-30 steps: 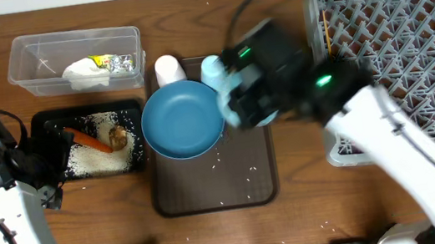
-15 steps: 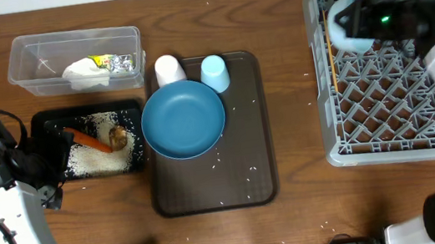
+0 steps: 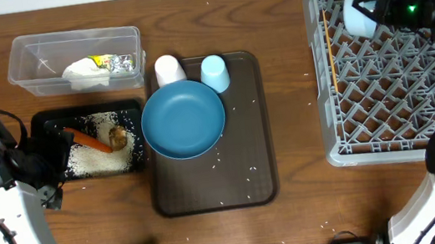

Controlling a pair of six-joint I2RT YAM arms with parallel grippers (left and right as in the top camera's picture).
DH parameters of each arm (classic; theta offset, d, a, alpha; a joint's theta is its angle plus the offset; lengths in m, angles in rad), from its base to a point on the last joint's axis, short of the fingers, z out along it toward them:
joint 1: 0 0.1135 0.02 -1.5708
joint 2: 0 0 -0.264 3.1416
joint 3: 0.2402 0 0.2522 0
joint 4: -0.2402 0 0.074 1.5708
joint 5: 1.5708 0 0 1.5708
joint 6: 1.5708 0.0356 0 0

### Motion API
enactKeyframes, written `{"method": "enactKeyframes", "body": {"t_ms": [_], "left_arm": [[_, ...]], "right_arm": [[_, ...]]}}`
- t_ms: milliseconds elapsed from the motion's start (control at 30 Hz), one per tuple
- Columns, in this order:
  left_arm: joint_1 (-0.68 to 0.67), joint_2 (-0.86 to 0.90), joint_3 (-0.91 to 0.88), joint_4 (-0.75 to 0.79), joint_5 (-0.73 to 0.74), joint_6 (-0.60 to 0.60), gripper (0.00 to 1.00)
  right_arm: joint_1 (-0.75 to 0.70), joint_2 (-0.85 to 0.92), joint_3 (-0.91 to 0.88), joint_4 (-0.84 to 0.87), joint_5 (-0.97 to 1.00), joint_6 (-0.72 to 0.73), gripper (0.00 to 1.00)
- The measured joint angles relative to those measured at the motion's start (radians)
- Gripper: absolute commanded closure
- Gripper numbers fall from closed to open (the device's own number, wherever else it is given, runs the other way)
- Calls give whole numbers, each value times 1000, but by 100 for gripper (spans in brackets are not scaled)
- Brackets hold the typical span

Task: Sort waste into correct bins and load items into the dishwasher rack
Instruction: 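Lower the bowl upside down into the rack and open the right gripper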

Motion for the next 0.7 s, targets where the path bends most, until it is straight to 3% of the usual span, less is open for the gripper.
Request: {"method": "enactKeyframes", "body": {"t_ms": [700], "left_arm": [[0,0,0,0,0,0,2]], "right_arm": [[-92,21,0,28,-76,-17,99]]}}
